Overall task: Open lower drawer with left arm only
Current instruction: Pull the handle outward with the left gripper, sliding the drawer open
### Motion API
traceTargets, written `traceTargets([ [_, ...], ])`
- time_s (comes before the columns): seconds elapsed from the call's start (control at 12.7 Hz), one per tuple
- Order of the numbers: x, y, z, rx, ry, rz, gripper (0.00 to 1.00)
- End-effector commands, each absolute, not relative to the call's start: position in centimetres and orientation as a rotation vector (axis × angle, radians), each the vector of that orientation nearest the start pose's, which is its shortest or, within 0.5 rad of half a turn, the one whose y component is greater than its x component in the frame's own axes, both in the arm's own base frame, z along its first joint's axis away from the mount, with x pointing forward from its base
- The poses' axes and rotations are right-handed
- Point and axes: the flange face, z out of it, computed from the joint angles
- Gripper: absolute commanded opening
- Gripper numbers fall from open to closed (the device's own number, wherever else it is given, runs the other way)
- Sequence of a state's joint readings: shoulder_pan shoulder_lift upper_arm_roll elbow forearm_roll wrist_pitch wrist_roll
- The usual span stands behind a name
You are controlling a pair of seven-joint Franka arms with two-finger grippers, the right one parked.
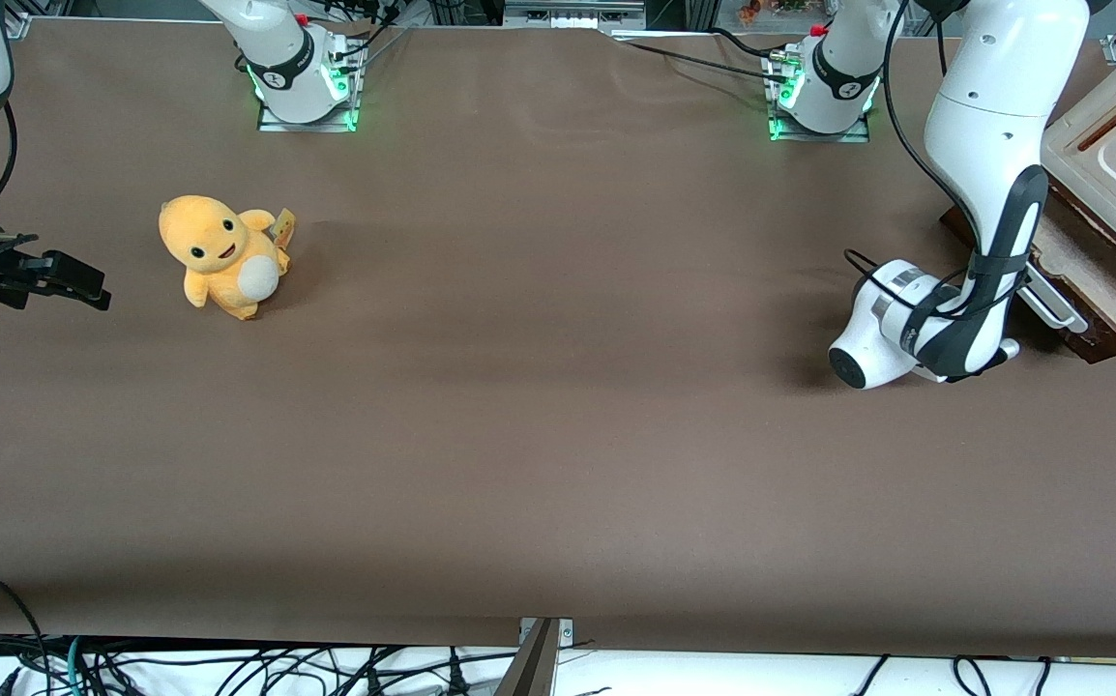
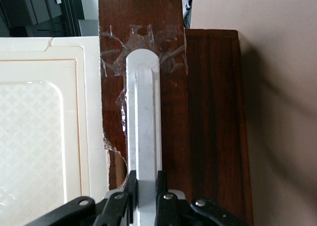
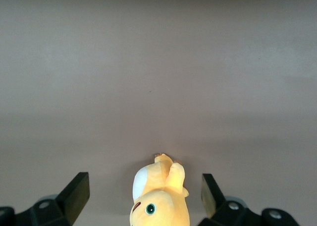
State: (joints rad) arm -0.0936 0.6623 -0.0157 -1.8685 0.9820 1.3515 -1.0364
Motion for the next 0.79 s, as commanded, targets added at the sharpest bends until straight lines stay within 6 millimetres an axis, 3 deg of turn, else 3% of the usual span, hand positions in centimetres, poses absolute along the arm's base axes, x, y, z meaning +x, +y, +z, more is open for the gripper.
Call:
traceTargets([
  [0.0,53.53,1.94,17.55,-1.708,-0.388,0.478,0.02],
  [0.71,53.12,1.5,17.8,-1.688,-0.4,0.506,0.02],
])
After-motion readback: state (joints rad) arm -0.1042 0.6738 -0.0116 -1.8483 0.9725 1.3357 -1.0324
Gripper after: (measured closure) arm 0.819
